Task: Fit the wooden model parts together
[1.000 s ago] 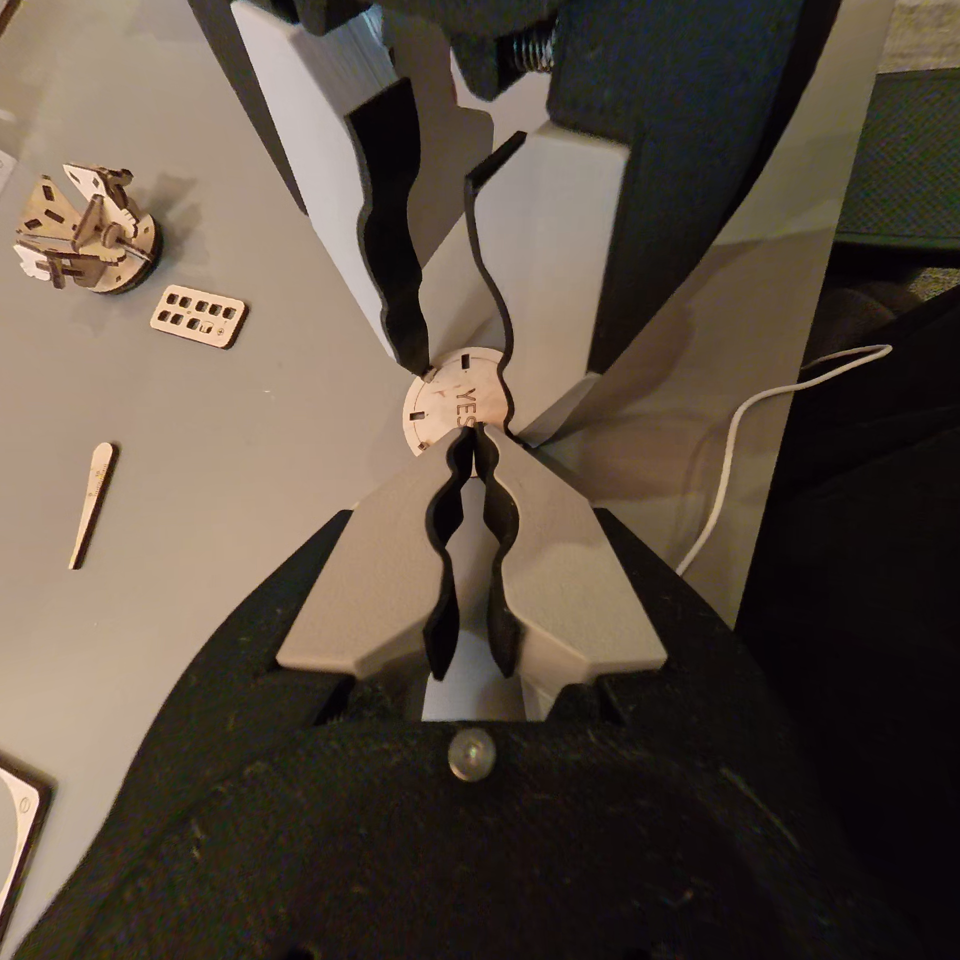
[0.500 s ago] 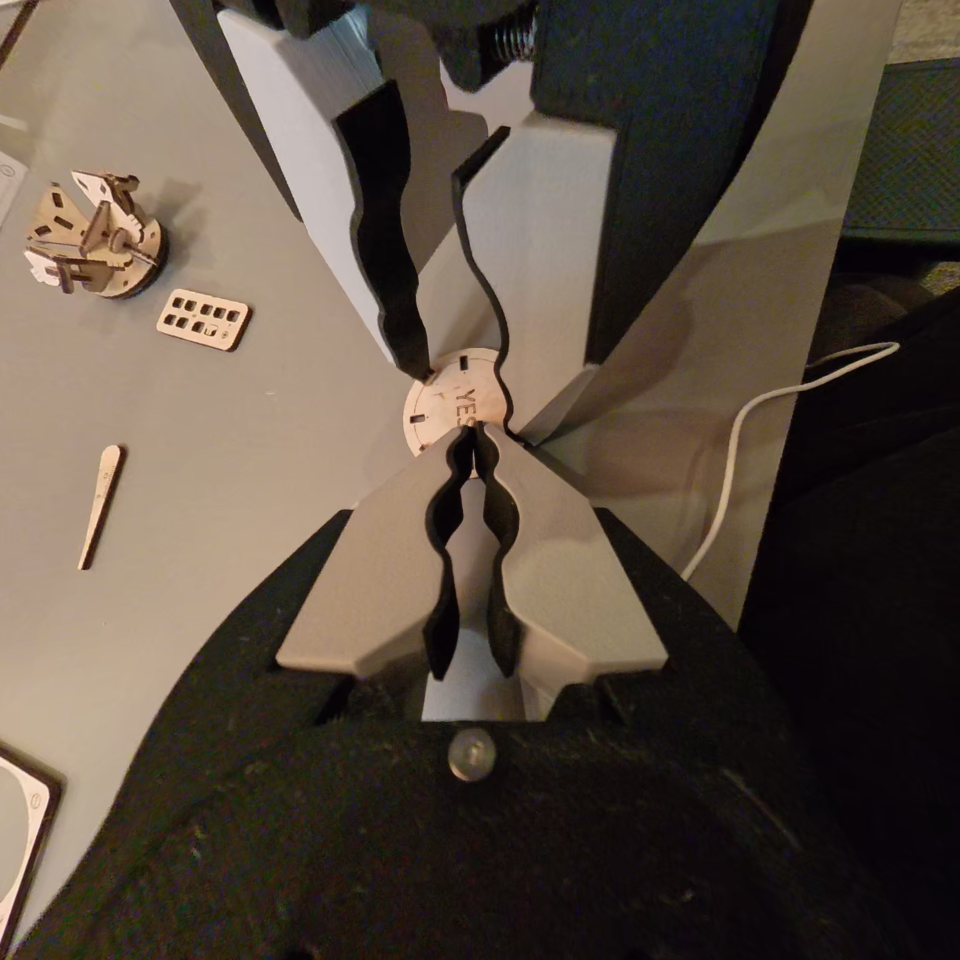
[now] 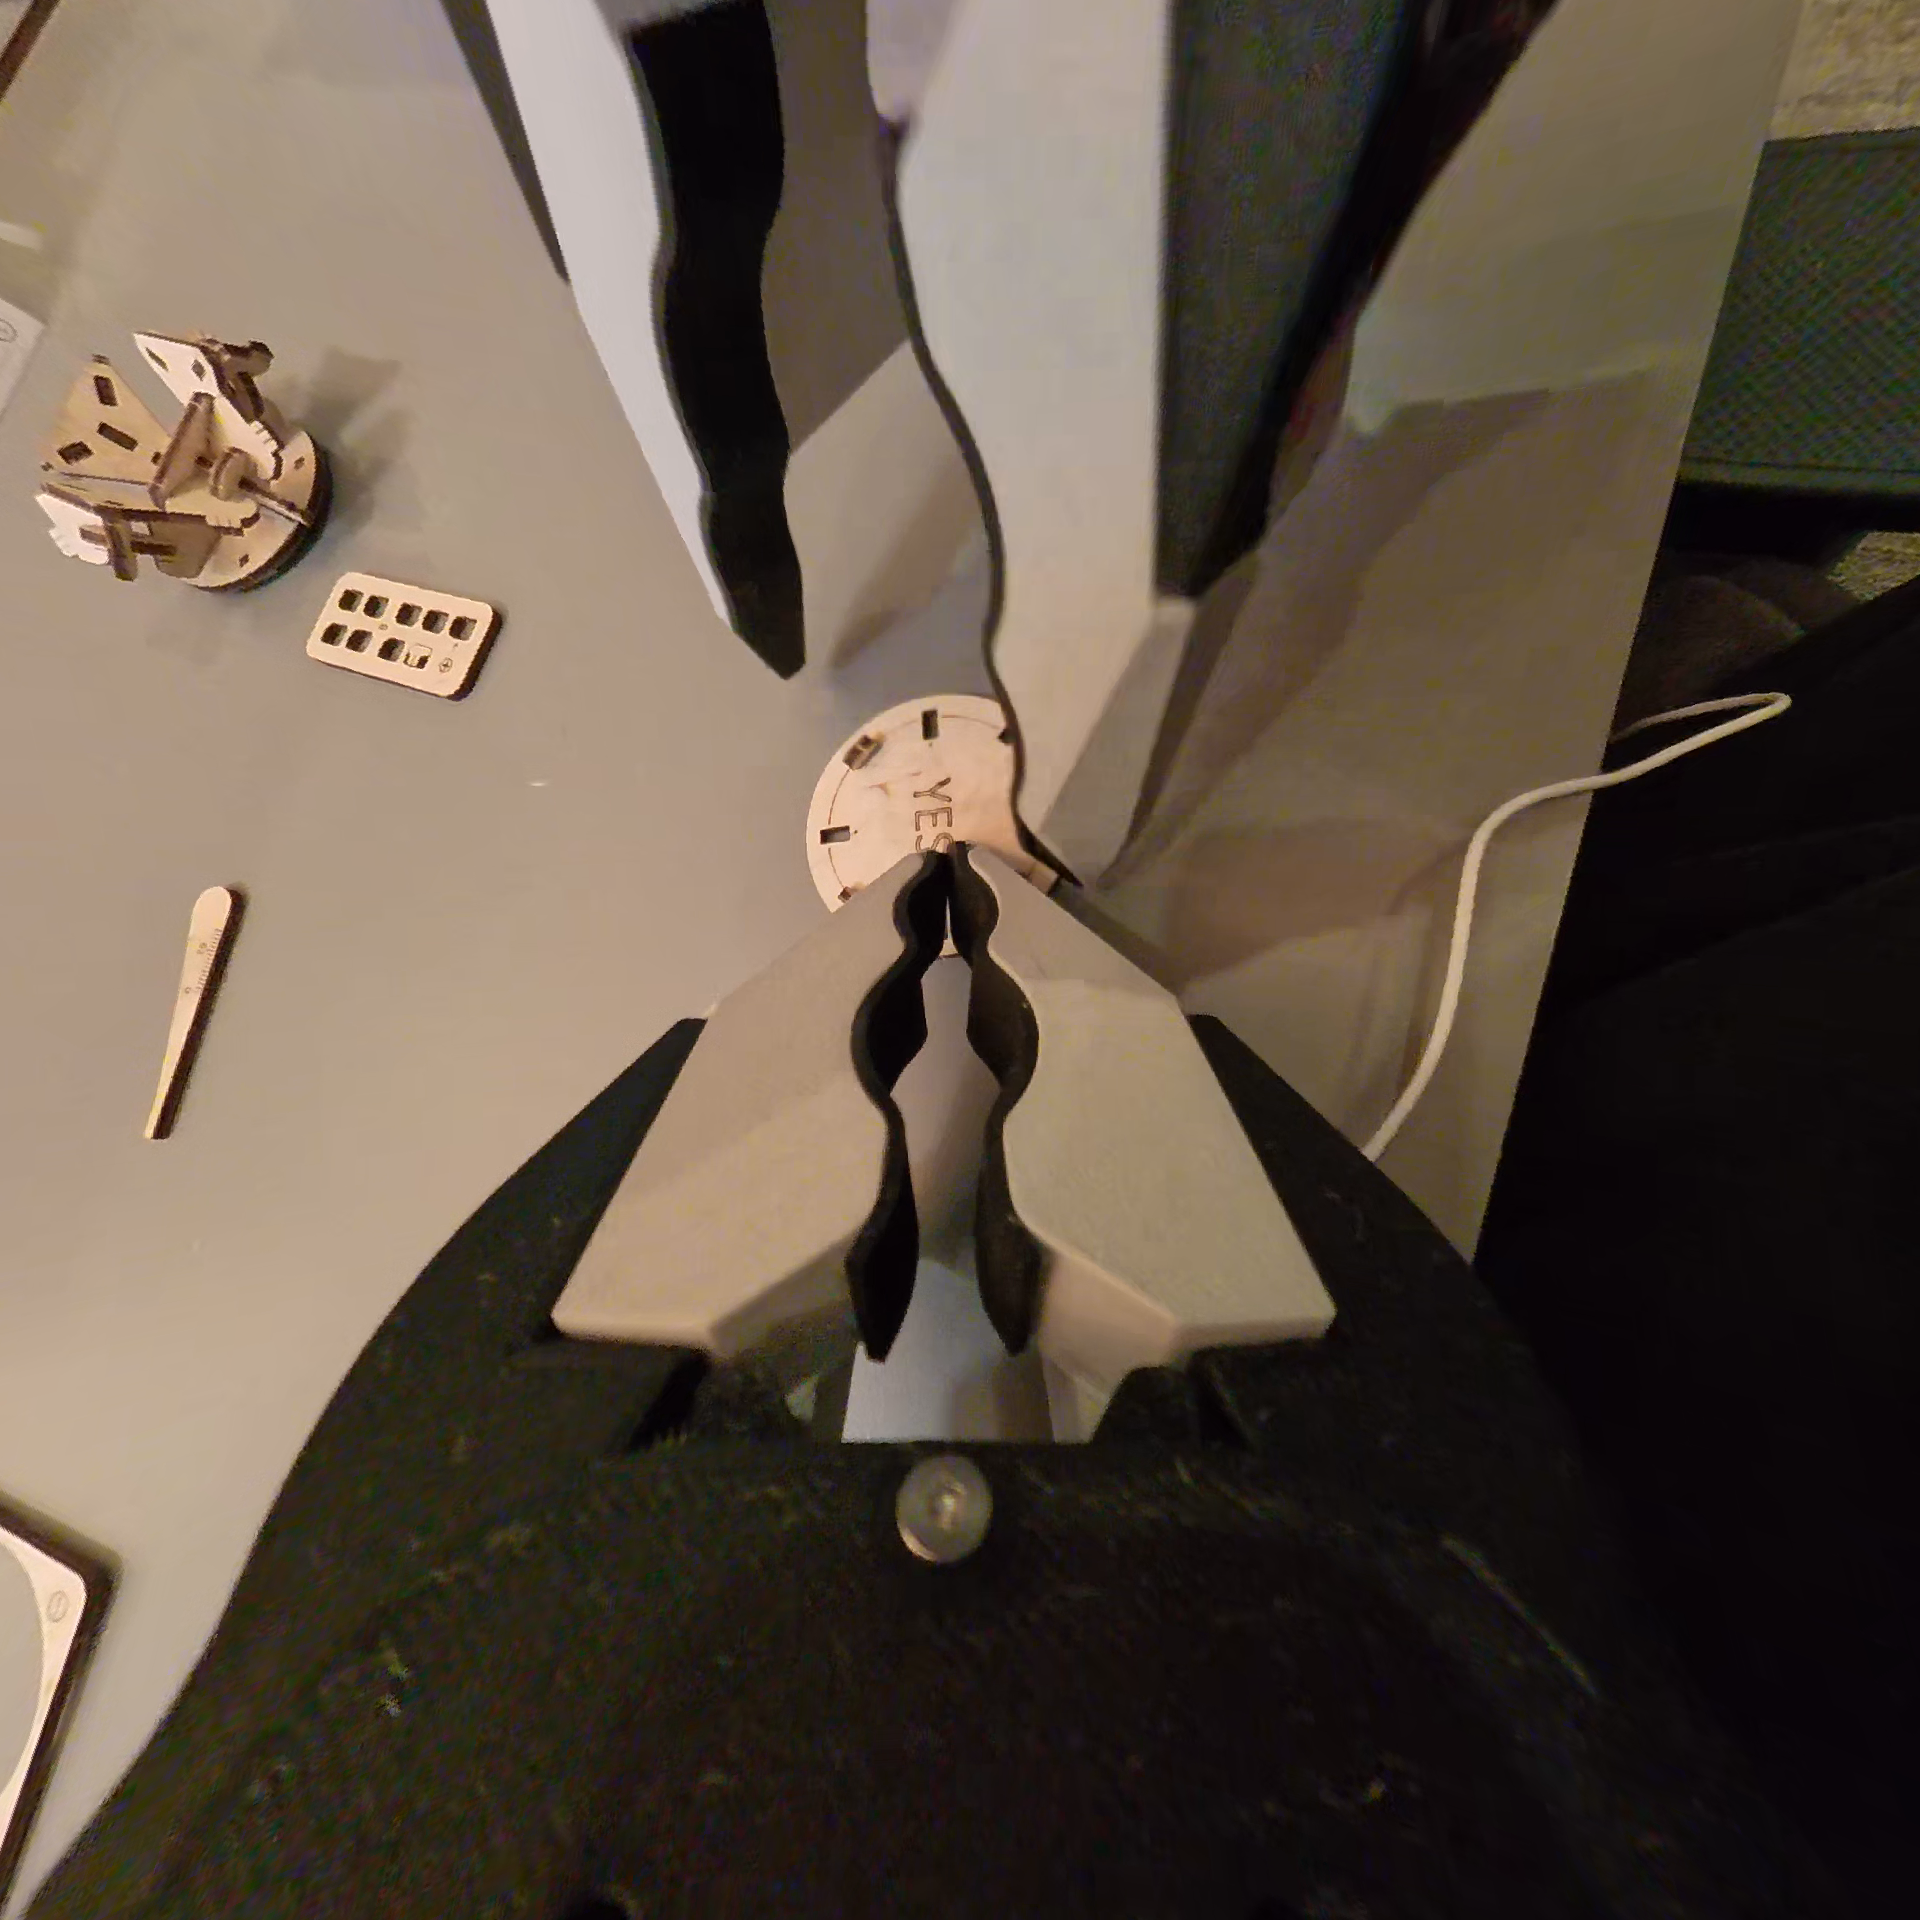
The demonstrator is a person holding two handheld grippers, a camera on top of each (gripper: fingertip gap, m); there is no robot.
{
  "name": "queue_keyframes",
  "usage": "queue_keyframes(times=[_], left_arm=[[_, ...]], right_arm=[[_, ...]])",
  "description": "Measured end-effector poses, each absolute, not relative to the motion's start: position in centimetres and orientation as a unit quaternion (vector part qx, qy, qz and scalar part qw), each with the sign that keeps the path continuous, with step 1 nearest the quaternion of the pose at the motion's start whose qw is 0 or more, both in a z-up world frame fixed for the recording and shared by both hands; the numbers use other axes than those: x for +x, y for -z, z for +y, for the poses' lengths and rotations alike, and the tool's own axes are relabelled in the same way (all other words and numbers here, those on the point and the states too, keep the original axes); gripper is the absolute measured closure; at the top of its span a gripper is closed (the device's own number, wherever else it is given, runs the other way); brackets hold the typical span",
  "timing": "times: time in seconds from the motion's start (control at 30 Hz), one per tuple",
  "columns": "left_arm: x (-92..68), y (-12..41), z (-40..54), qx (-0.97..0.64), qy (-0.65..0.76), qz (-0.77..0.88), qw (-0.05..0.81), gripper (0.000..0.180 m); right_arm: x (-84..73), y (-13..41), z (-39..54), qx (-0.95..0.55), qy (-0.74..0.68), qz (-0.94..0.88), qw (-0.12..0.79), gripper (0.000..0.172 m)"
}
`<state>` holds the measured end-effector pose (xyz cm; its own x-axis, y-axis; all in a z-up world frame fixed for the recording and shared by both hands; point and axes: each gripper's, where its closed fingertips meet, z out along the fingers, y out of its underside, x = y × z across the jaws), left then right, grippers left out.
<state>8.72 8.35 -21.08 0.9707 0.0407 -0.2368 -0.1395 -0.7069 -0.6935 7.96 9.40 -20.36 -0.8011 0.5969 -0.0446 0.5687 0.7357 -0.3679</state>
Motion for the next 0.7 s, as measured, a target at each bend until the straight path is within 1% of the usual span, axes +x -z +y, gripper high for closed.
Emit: queue_keyframes(times=[0.03,0.07,0.1,0.13,0.2,0.33,0.47,0.6,0.7], left_arm=[[8.7,21.1,8.4,-0.916,-0.118,0.027,0.382,0.180],[8.7,21.1,8.4,-0.916,-0.117,0.027,0.382,0.180],[8.7,21.1,8.4,-0.916,-0.117,0.026,0.382,0.180],[8.7,21.1,8.4,-0.916,-0.116,0.026,0.382,0.180],[8.7,21.1,8.4,-0.917,-0.114,0.025,0.382,0.180],[8.7,21.1,8.4,-0.917,-0.113,0.025,0.382,0.180],[8.7,21.1,8.4,-0.917,-0.114,0.025,0.382,0.180],[8.7,21.1,8.4,-0.917,-0.113,0.025,0.382,0.180],[8.7,21.1,8.3,-0.917,-0.114,0.026,0.382,0.180]], right_arm=[[7.8,19.8,9.4,-0.326,-0.208,-0.922,0.030,0.102],[7.6,19.3,9.4,-0.339,-0.231,-0.912,0.023,0.107],[7.4,18.8,9.3,-0.350,-0.252,-0.902,0.014,0.117],[7.4,18.4,9.2,-0.357,-0.273,-0.894,0.002,0.133],[7.5,17.7,8.8,-0.356,-0.305,-0.883,-0.019,0.172],[6.1,18.3,9.9,-0.350,-0.268,-0.895,0.070,0.172],[6.4,18.9,9.3,-0.323,-0.237,-0.912,0.091,0.172],[6.0,18.4,8.6,-0.294,-0.237,-0.917,0.126,0.172],[6.4,20.5,10.0,-0.303,-0.176,-0.929,0.116,0.172]])
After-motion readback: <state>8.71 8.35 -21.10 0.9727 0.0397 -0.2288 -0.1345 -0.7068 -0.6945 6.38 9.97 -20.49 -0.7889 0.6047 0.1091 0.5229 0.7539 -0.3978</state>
